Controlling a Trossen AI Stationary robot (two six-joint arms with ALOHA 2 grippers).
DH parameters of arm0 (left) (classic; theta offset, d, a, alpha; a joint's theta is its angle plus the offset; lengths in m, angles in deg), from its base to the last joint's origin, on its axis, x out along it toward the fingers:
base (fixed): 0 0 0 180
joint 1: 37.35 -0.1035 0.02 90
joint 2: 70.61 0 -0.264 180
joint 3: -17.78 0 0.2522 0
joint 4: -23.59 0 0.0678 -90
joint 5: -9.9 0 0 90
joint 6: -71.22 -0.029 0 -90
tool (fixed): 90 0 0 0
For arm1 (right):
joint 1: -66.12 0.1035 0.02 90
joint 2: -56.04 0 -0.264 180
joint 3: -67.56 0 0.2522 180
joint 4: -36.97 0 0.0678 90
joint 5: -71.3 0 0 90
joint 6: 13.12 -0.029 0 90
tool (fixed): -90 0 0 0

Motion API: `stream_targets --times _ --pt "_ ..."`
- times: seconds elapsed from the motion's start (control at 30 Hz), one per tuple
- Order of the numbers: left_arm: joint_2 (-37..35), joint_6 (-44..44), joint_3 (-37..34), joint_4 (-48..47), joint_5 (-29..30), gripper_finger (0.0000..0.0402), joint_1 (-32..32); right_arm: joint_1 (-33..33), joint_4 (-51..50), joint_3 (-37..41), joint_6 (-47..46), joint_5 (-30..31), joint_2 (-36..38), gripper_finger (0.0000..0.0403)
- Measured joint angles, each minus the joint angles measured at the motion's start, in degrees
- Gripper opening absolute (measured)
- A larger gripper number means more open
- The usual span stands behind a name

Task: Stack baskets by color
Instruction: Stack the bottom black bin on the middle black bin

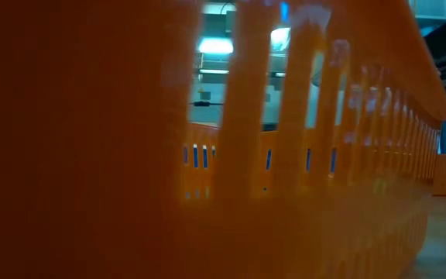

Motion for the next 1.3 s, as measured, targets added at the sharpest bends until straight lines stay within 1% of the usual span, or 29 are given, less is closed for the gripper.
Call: stream_targets --times 0.13,0.23,0.33,0.47,0.6,0.7,0.93,1.03,1.17,1.3 --pt "2.2 -0.4 0.0 0.5 -0.6 0.0099 0.0 0.0 0.0 0.0 0.1 0.0 0.0 0.0094" --pt "4.0 -0.4 0.0 0.5 -2.8 0.0094 -0.5 0.0 0.0 0.0 0.1 0.0 0.0 0.0094" --pt "5.2 -1.7 0.0 0.2 -3.9 0.0071 -0.7 0.0 0.0 0.0 0.1 0.0 0.0 0.0094" --pt "5.4 -2.9 0.1 -0.3 -4.1 0.0015 -0.9 0.0 0.0 0.0 0.1 0.1 0.0 0.0094" --pt "5.4 -3.2 2.2 -3.5 -5.5 0.0005 -2.1 0.0 0.0 0.0 0.1 0.1 0.0 0.0094" --pt "5.1 -6.3 7.3 -11.5 -6.0 0.0000 -3.4 0.0 0.0 0.0 0.1 0.1 0.0 0.0094" --pt "5.1 -12.9 24.1 -38.2 -2.2 0.0000 -8.5 0.0 0.0 0.0 0.1 0.1 0.0 0.0094" --pt "5.1 -16.9 30.3 -48.2 0.1 0.0000 -11.9 0.0 0.0 0.0 0.0 0.3 0.0 0.0094" --pt "5.0 -24.6 36.2 -56.5 6.0 0.0000 -18.4 0.0 0.0 0.0 0.0 0.7 0.0 0.0094" --pt "5.0 -31.7 37.9 -59.8 10.9 0.0000 -25.5 0.0 0.0 0.0 0.0 0.6 0.0 0.0094"
